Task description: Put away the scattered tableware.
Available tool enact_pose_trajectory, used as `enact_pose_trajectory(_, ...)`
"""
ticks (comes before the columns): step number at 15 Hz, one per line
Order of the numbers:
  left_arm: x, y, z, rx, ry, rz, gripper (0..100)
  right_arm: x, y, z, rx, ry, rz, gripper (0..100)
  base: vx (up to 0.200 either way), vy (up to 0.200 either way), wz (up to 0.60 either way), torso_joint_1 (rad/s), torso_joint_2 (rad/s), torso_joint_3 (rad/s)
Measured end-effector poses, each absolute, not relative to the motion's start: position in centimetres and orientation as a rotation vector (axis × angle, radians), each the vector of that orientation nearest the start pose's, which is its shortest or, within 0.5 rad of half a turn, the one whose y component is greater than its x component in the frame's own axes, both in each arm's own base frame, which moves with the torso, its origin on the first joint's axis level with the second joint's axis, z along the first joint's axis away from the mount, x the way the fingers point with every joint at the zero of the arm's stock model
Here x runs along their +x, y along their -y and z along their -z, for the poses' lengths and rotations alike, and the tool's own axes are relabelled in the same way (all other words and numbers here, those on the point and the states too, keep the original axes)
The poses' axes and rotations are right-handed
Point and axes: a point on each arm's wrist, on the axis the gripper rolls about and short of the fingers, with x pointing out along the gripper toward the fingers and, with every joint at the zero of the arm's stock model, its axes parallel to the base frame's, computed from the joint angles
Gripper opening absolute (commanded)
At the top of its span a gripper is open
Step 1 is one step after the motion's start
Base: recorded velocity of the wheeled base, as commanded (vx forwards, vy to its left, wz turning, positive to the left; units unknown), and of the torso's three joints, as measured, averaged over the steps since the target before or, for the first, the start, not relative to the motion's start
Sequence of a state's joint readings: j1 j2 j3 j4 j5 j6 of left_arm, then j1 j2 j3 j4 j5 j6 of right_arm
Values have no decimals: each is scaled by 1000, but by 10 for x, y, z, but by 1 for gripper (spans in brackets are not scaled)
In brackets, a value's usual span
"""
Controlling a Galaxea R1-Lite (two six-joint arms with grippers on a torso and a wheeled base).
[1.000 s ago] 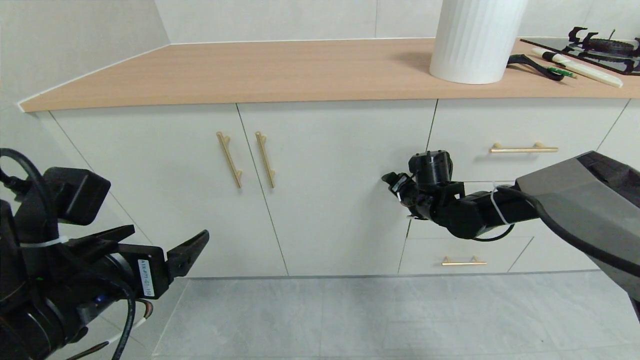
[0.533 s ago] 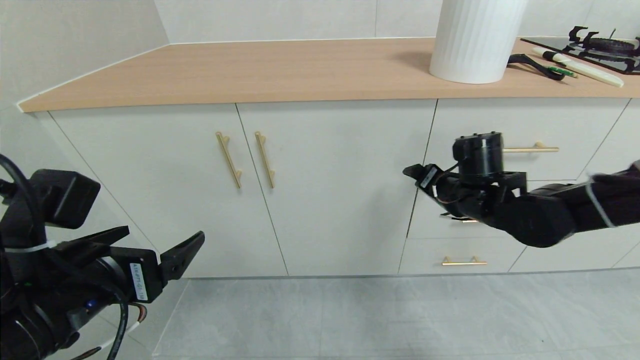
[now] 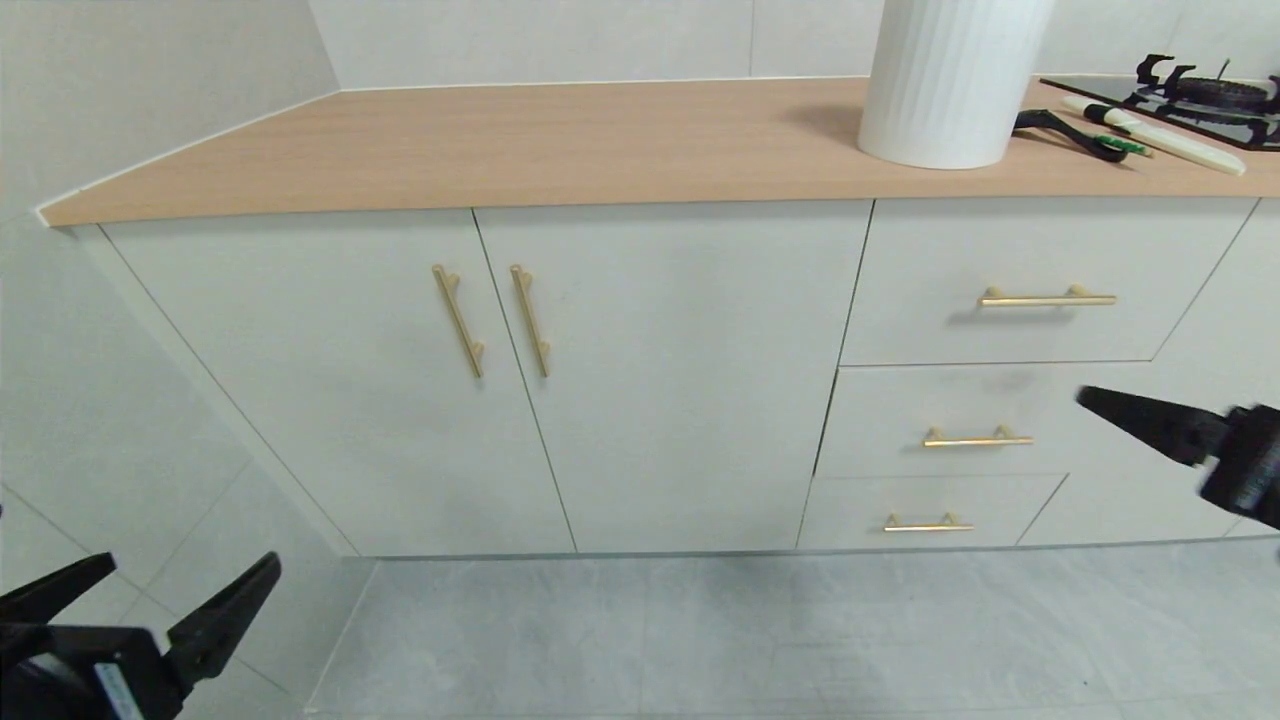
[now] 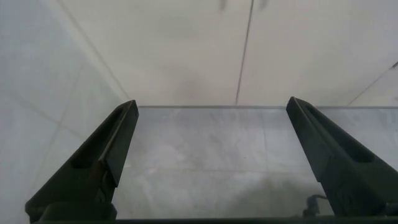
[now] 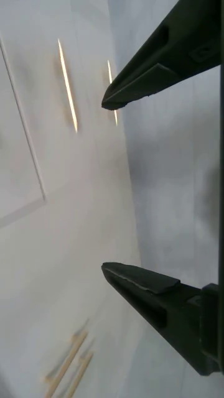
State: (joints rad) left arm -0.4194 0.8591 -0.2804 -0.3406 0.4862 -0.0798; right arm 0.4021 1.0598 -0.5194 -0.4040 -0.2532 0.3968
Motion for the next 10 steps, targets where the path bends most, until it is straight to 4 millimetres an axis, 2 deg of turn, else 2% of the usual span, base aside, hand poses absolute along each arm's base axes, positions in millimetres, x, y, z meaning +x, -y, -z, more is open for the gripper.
enact_pose_trajectory(2,59,13,-161,44,-183,-99,100,87,-26,-212,280,-107,-83,100,0,0,0,0,0,0)
enact_pose_trajectory(6,4,-9,-133,62,-140,-156,100,12,3,-184,106,-18,36,100,0,0,0,0,0,0)
enact_pose_trajectory(8,-13,-12,-119,34,-118,-210,100,-14,9,-169,41,23,116,100,0,0,0,0,0,0)
enact_pose_trajectory(10,-21,-12,-111,3,-95,-267,100,-30,12,-157,11,54,231,100,0,0,0,0,0,0)
